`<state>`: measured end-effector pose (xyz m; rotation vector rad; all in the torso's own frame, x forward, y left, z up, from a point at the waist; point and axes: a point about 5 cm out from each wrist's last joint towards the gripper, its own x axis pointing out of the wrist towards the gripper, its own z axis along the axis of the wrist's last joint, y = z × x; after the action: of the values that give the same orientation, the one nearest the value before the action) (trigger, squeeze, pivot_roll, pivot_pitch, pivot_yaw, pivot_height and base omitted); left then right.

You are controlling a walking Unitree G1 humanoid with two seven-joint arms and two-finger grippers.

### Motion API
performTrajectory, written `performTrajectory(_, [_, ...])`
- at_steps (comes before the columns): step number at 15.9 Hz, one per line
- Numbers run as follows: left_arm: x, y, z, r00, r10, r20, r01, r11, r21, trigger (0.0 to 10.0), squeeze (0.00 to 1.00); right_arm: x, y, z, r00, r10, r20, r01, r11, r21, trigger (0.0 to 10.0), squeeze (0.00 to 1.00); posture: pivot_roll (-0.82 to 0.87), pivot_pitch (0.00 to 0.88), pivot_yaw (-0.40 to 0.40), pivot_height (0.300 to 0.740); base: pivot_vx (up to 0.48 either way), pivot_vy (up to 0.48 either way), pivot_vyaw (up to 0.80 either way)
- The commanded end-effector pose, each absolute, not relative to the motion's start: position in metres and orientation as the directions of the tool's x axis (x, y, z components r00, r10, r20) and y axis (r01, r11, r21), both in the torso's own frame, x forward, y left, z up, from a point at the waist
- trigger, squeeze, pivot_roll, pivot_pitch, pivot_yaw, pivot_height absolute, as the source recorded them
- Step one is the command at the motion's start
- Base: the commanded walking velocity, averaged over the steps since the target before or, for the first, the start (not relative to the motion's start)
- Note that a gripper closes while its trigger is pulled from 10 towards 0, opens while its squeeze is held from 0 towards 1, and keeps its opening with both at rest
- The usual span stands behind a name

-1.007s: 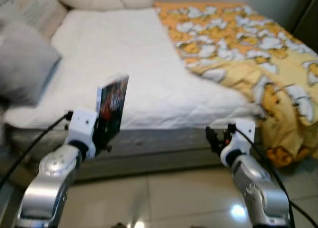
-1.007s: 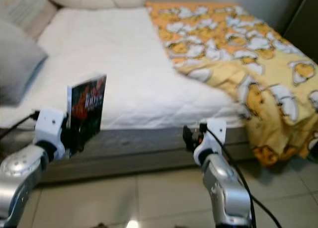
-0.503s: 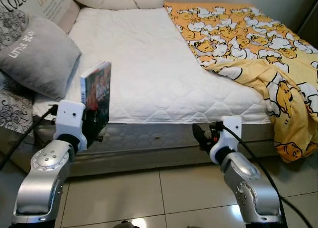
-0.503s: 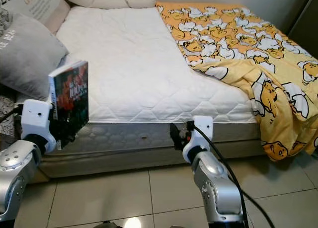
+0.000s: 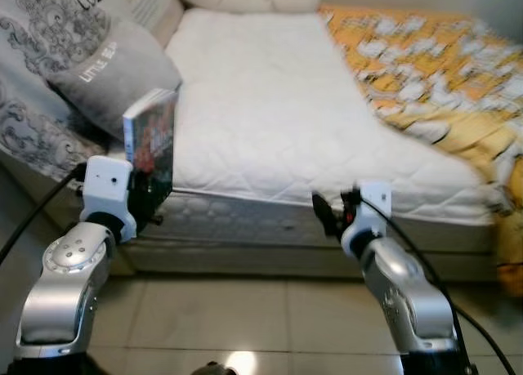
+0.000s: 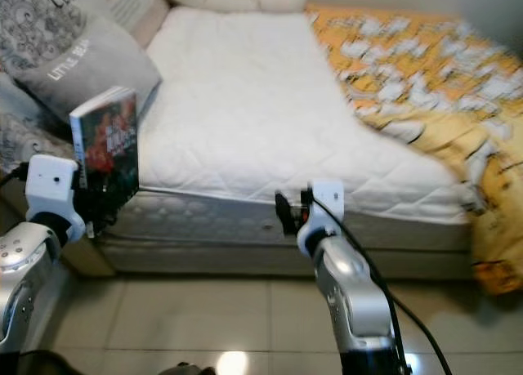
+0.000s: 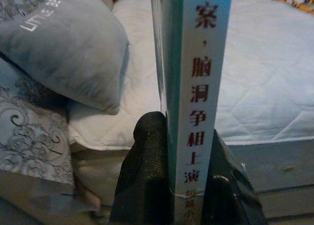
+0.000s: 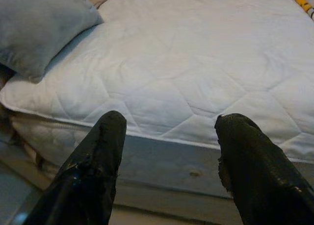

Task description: Clean up the room

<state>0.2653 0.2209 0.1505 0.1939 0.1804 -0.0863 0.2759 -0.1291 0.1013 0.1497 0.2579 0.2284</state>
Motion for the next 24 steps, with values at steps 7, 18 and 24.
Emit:
performTrajectory(7, [0.271,0.215,0.161,0.982,-0.127,-0.14,0.153,0.969,0.194,10.0,0.0,0.278,-0.13,0.098,0.935,0.264,-0.236,-0.244,0.963,0.11,10.0,0.0,-0.05,0.0,-0.005,0.74,0.317,0.0,0.1])
performTrajectory(18, [0.269,0.218,0.159,0.979,-0.135,-0.153,0.163,0.968,0.192,10.0,0.0,0.275,-0.127,0.097,0.931,0.284,-0.23,-0.27,0.959,0.092,10.0,0.0,-0.06,0.0,0.01,0.74,0.328,0.0,0.15])
performTrajectory(24, [0.27,0.219,0.157,0.977,-0.137,-0.162,0.167,0.967,0.192,10.0,0.0,0.276,-0.127,0.098,0.931,0.286,-0.226,-0.272,0.958,0.09,10.0,0.0,-0.07,0.0,0.013,0.74,0.326,0.0,0.0])
